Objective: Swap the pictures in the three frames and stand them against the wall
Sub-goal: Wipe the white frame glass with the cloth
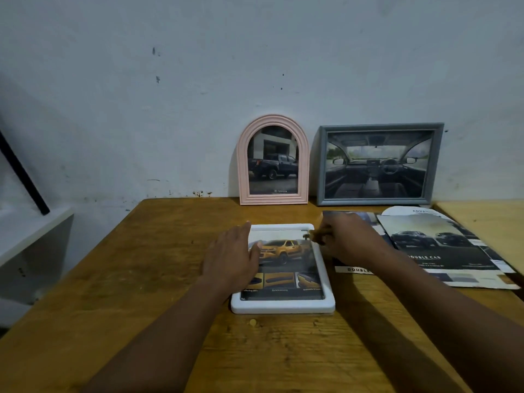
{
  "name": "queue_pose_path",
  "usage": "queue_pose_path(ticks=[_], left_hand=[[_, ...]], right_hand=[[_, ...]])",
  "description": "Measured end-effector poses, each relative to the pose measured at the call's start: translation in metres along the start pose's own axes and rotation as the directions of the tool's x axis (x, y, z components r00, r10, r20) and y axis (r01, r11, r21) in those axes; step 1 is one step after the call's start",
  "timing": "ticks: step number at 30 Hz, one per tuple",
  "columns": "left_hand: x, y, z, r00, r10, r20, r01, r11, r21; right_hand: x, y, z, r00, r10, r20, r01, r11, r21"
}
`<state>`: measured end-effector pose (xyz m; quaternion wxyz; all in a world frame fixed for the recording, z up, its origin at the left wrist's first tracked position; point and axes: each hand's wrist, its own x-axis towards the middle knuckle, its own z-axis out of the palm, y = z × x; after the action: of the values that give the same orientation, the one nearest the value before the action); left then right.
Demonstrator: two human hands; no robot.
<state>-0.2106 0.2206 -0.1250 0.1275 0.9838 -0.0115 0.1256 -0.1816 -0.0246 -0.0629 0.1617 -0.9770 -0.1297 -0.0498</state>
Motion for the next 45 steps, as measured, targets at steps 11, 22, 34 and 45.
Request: queue_pose_path(ticks=[11, 22, 34, 45], left_hand=[[0.0, 0.019, -0.048, 0.948, -0.221, 0.23, 0.231, 0.973, -0.017], [-0.007, 0.01, -0.06, 0.961, -0.214, 0.174, 0.271, 0.85, -0.452], [-0.014, -0.032, -0.07, 0.937, -0.286, -0.2, 0.079, 0.733, -0.676], [0.008, -0.064, -0.074, 0.913, -0.297, -0.28, 0.046, 0.757, -0.652]], right_hand=[[-0.02, -0.015, -0.008, 0.97, 0.082, 0.228, -0.082, 0.997, -0.01], [-0.005, -0.06, -0.002, 0.995, 0.073, 0.073, -0.089, 0.962, 0.259], [0.003, -0.099, 0.016, 0.946, -0.15, -0.286, 0.287, 0.798, 0.53], [0.037, -0.125, 0.041, 0.945, -0.208, -0.252, 0.315, 0.787, 0.531]])
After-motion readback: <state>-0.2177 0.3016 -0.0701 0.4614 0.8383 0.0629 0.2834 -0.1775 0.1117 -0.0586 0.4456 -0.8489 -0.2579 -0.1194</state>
